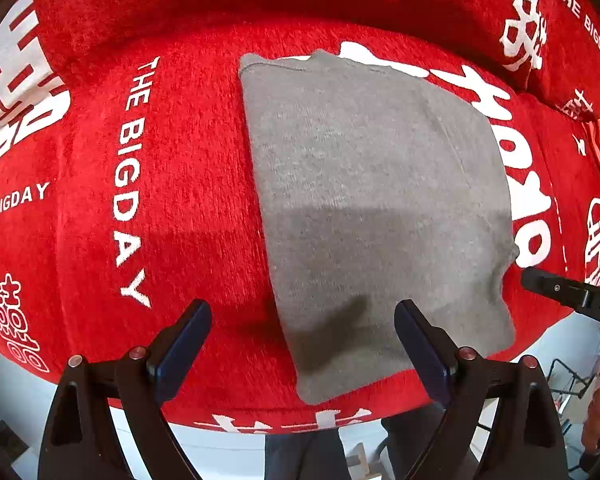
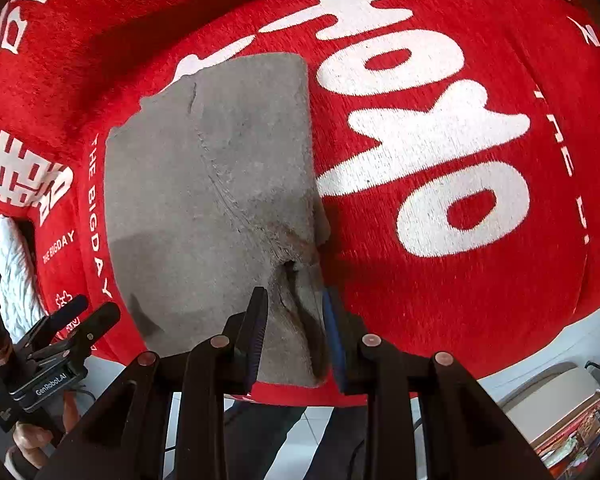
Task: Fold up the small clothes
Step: 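Lift both grippers away from the folded grey sweater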
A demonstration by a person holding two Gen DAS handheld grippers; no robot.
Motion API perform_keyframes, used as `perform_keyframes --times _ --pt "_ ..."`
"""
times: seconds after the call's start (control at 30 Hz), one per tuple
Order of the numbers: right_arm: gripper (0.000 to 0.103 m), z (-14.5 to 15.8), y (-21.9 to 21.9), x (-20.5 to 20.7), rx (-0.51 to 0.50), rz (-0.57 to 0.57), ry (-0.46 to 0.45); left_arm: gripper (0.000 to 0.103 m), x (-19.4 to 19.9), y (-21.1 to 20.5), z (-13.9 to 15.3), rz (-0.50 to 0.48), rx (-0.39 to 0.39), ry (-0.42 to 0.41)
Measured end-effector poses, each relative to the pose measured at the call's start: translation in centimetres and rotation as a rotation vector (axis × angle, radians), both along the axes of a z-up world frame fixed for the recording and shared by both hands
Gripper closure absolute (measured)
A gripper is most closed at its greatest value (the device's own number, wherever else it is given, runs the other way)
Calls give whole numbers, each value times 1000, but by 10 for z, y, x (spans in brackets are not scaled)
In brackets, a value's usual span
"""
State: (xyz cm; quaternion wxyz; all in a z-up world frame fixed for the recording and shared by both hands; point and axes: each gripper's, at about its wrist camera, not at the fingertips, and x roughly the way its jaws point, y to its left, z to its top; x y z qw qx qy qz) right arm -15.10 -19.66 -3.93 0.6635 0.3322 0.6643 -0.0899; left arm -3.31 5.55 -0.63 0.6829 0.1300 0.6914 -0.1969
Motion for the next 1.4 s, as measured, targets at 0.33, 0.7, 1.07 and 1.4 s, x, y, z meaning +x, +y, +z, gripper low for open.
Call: perform_keyframes --times 0.33,0.7,1.07,1.4 --pt "50 -44 30 -17 -60 146 134 10 -18 9 -29 -32 70 45" --pt "50 -33 12 -37 -142 88 165 10 -28 23 -28 -47 99 27" --pt "49 1 17 -17 -210 125 132 10 -21 21 -12 -46 87 -13" --pt "40 24 25 -1 -231 115 88 10 -13 19 9 2 109 -84"
